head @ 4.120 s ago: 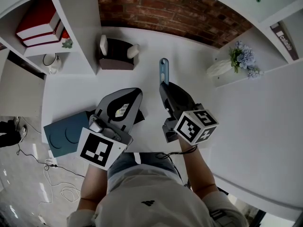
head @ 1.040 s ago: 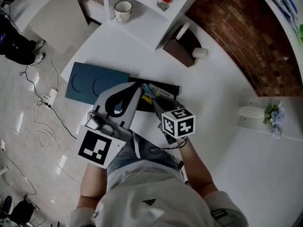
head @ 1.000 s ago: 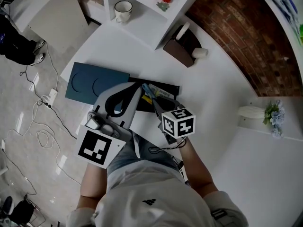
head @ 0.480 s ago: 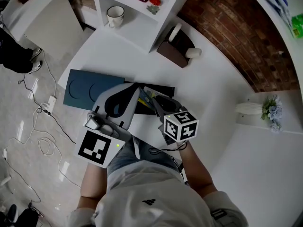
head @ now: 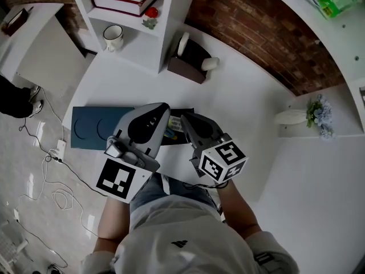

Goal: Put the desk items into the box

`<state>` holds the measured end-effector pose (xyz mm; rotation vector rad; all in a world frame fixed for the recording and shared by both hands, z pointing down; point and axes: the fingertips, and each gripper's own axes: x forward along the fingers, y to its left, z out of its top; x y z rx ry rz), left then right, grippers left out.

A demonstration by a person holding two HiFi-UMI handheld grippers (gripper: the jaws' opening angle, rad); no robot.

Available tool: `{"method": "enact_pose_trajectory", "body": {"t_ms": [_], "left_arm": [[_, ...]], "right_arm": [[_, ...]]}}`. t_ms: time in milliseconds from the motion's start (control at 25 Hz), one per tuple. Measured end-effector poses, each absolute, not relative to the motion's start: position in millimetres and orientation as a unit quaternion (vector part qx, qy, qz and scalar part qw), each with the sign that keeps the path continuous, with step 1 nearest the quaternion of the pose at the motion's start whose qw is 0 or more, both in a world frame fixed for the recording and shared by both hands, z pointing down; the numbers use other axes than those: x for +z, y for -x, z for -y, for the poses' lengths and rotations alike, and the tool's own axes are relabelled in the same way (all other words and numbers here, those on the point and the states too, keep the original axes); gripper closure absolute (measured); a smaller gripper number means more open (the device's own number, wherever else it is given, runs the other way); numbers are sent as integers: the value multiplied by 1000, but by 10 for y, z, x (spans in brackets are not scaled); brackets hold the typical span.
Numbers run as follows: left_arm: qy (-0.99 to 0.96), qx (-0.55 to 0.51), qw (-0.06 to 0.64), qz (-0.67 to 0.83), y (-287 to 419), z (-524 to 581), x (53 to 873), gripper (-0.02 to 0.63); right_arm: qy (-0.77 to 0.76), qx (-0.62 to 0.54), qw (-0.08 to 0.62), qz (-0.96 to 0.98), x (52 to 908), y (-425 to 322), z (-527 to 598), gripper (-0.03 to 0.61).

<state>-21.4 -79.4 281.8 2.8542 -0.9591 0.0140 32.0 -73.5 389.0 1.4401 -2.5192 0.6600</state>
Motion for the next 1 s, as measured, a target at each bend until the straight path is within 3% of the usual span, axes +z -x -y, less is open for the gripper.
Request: {"method": "enact_pose_trajectory", "body": {"t_ms": [440,1000], "left_arm": [[-973,5,46,226,-372,727,2675,601],[-990,13,35,136,-900,542,2636,601]], "right_arm": [[-536,172,5,826,3231,-688,668,569],[-603,106,-40,790,2699,-1120,408,569]]}}
